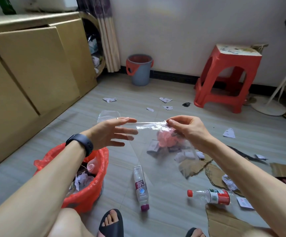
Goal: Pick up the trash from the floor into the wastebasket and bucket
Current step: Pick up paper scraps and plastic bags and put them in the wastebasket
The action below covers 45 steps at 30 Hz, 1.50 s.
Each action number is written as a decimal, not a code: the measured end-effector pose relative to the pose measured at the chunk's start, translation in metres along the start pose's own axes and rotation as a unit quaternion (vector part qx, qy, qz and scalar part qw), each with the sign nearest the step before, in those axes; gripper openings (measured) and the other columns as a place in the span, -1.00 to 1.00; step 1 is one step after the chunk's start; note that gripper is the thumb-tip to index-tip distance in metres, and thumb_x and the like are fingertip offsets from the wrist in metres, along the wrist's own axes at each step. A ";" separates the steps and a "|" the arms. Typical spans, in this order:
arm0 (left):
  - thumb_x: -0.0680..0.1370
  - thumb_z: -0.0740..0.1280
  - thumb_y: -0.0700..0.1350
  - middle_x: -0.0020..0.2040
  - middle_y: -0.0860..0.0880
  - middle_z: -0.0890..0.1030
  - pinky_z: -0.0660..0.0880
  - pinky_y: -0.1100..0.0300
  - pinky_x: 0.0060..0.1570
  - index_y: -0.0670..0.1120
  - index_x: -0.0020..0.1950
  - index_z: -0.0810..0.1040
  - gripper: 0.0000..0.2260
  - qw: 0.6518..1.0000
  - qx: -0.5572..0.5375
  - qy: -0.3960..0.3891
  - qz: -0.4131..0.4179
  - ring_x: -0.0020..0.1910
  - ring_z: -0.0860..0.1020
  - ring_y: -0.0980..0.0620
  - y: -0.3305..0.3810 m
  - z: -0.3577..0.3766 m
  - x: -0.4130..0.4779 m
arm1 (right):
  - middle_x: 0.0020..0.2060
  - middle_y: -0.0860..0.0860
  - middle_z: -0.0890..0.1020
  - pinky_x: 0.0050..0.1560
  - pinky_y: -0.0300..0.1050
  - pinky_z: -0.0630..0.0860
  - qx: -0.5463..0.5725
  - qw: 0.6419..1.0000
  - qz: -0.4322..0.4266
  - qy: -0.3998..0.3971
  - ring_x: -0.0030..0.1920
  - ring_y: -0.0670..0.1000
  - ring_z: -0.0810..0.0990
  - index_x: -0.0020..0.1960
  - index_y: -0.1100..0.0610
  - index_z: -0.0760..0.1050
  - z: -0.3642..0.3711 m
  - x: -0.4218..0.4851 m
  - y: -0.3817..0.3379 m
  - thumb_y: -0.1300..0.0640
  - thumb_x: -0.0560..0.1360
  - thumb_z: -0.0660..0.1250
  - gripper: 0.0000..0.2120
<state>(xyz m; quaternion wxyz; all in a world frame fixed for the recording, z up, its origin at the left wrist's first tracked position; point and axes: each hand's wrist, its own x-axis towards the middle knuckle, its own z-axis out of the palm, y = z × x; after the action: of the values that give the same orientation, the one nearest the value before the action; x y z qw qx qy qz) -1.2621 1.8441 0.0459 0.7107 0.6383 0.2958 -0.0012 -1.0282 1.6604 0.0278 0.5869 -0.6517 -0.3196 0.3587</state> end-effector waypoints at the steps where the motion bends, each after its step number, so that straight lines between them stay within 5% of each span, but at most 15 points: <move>1: 0.60 0.28 0.07 0.20 -0.03 0.66 0.43 0.00 0.22 0.09 0.31 0.55 -0.71 1.000 0.014 0.023 0.004 0.17 0.63 -0.04 0.000 0.001 0.002 | -0.08 0.11 0.74 -0.17 -0.29 0.60 0.005 1.000 -0.008 -0.002 -0.13 0.01 0.64 0.08 0.22 0.67 0.001 0.000 0.000 0.20 0.52 0.46 -0.84; 7: 0.52 0.44 -0.14 0.07 -0.05 0.71 0.46 0.16 -0.03 0.00 0.19 0.62 -0.75 0.991 0.072 0.109 0.025 -0.05 0.69 -0.01 -0.001 0.004 0.008 | -0.07 0.10 0.74 -0.03 -0.02 0.60 -0.023 0.999 0.002 -0.025 -0.18 0.06 0.61 0.41 0.07 0.42 -0.003 0.001 -0.001 0.22 0.48 0.48 -0.46; 12: 0.50 0.45 -0.28 -0.04 -0.08 0.73 0.47 0.14 -0.02 -0.13 0.14 0.65 -0.77 0.980 0.118 0.145 0.071 -0.18 0.69 0.04 -0.001 0.004 0.008 | -0.04 0.14 0.74 -0.10 -0.21 0.66 0.003 0.997 0.047 -0.057 -0.05 0.06 0.70 0.18 0.28 0.63 -0.008 -0.003 0.001 0.38 0.48 0.42 -0.72; 17: 0.45 0.47 -0.34 -0.06 -0.23 0.70 0.49 -0.16 0.19 -0.10 -0.04 0.71 -0.82 0.970 0.101 0.189 0.111 -0.11 0.66 -0.09 0.000 0.006 0.010 | -0.03 0.24 0.72 0.27 -0.02 0.52 -0.008 0.999 0.020 -0.023 0.06 0.18 0.68 0.04 0.22 0.70 -0.012 0.001 0.003 0.35 0.50 0.42 -0.85; 21: 0.52 0.44 -0.07 0.11 -0.12 0.69 0.44 0.03 0.04 0.07 0.07 0.64 -0.86 0.988 0.041 0.125 0.075 0.06 0.67 -0.10 0.001 0.009 0.004 | -0.03 0.25 0.71 0.11 -0.16 0.62 0.060 0.998 -0.002 0.022 -0.05 0.08 0.68 0.02 0.25 0.68 -0.007 0.001 -0.001 0.38 0.52 0.39 -0.87; 26: 0.55 0.30 0.16 0.21 -0.04 0.65 0.40 0.02 0.18 0.12 0.27 0.56 -0.68 1.000 -0.002 0.020 0.018 0.21 0.61 -0.04 0.000 0.000 -0.001 | -0.25 0.12 0.70 -0.31 -0.30 0.57 0.085 0.996 -0.013 0.032 -0.30 -0.06 0.65 -0.01 0.26 0.65 -0.001 -0.001 -0.002 0.36 0.56 0.35 -0.89; 30: 0.49 0.44 -0.04 0.12 -0.11 0.69 0.42 0.16 -0.10 0.01 0.12 0.63 -0.78 0.998 0.008 0.064 0.023 -0.01 0.64 0.00 0.000 0.002 0.005 | -0.27 0.09 0.71 -0.32 -0.28 0.57 0.084 0.996 -0.001 0.016 -0.29 -0.08 0.65 -0.02 0.25 0.64 0.002 -0.003 -0.004 0.36 0.56 0.34 -0.89; 35: 0.46 0.50 -0.25 -0.18 -0.05 0.71 0.42 0.28 -0.27 -0.04 -0.04 0.68 -0.86 0.973 0.150 0.152 0.090 -0.30 0.59 0.09 0.000 0.008 0.011 | -0.22 0.12 0.72 -0.37 -0.29 0.53 0.048 0.999 0.023 0.005 -0.30 -0.05 0.60 -0.03 0.28 0.66 0.002 -0.005 -0.006 0.42 0.53 0.31 -0.83; 39: 0.45 0.52 -0.19 -0.20 -0.02 0.70 0.56 0.16 -0.20 0.05 -0.12 0.69 -0.86 0.933 0.212 0.219 0.191 -0.31 0.59 0.10 0.000 0.007 0.018 | -0.15 0.09 0.72 -0.37 -0.23 0.56 0.014 0.999 0.041 -0.004 -0.24 -0.03 0.65 0.02 0.24 0.66 0.002 -0.008 -0.008 0.18 0.50 0.47 -0.85; 41: 0.45 0.53 -0.17 -0.18 0.01 0.70 0.57 0.16 -0.18 0.06 -0.05 0.67 -0.84 0.923 0.212 0.232 0.222 -0.31 0.59 0.12 0.004 0.011 0.017 | -0.14 0.16 0.69 -0.30 -0.22 0.60 0.021 0.999 0.026 0.012 -0.22 0.03 0.65 0.11 0.24 0.61 0.002 -0.007 -0.007 0.25 0.44 0.52 -0.74; 45: 0.36 0.61 -0.12 -0.05 0.02 0.71 0.49 0.22 -0.15 0.05 0.10 0.66 -0.65 0.959 0.057 0.196 0.195 -0.15 0.61 0.13 0.012 0.014 0.009 | 0.08 0.25 0.67 -0.11 -0.13 0.66 0.102 0.993 0.061 0.024 0.02 0.12 0.70 0.26 0.19 0.54 -0.005 -0.002 -0.009 0.32 0.38 0.52 -0.53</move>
<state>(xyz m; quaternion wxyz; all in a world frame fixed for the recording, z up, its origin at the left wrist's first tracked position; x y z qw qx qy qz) -1.2439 1.8370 0.0529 0.5875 0.7107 0.2988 0.2459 -1.0246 1.6568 0.0371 0.6349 -0.6149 -0.2266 0.4092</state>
